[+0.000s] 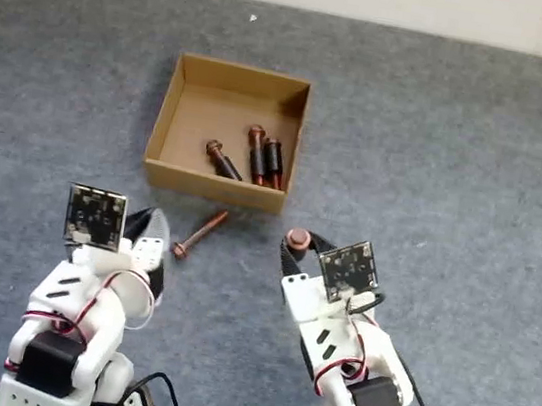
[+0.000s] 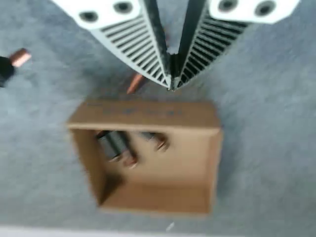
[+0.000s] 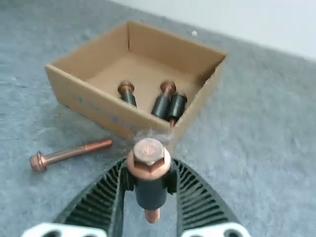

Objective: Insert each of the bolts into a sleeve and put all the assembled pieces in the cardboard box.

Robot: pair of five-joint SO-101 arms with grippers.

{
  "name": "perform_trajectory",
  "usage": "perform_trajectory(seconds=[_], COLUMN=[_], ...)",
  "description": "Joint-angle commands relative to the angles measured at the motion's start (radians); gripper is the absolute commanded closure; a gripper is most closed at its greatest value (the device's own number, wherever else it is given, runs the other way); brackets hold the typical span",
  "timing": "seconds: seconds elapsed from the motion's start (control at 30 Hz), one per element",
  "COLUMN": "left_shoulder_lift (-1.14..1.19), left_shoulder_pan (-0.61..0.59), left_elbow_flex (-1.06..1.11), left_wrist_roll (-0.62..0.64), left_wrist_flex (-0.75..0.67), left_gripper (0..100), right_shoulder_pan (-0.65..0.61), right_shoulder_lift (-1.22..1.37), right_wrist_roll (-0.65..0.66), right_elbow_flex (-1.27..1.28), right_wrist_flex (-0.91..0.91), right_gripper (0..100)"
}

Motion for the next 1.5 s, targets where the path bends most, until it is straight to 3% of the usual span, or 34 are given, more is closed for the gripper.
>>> perform_trajectory(seconds=[0.0,0.2,0.4,0.87,1.07,1.33,1.47], left_shoulder_lift=[-0.005,-0.005,-0.005,-0.005,-0.005,-0.005,-0.005], left_shoulder_pan=[-0.107,-0.208,-0.229,-0.229,-0.229,-0.231,-0.268], left_elbow_flex=[0.005,0.130,0.216,0.220,0.216,0.209,0.185], left_wrist_roll=[-0.003,-0.002,0.000,0.000,0.000,0.000,0.000], left_wrist_flex=[0.057,0.020,-0.115,-0.115,-0.115,-0.115,-0.115], left_gripper=[99,99,99,99,99,99,99], right_shoulder_pan=[0.010,-0.016,-0.035,-0.035,-0.031,-0.028,-0.030], right_shoulder_lift=[-0.010,0.108,0.526,1.474,1.713,1.842,1.847], right_wrist_roll=[-0.026,-0.023,-0.025,-0.032,-0.032,-0.026,-0.032], right_elbow_flex=[-0.099,-0.209,-0.407,-0.918,-1.003,-1.009,-1.010], right_wrist_flex=[-0.002,-0.107,-0.321,-0.822,-0.862,-0.845,-0.750], right_gripper=[99.5,99.4,99.4,99.4,99.4,99.1,91.4])
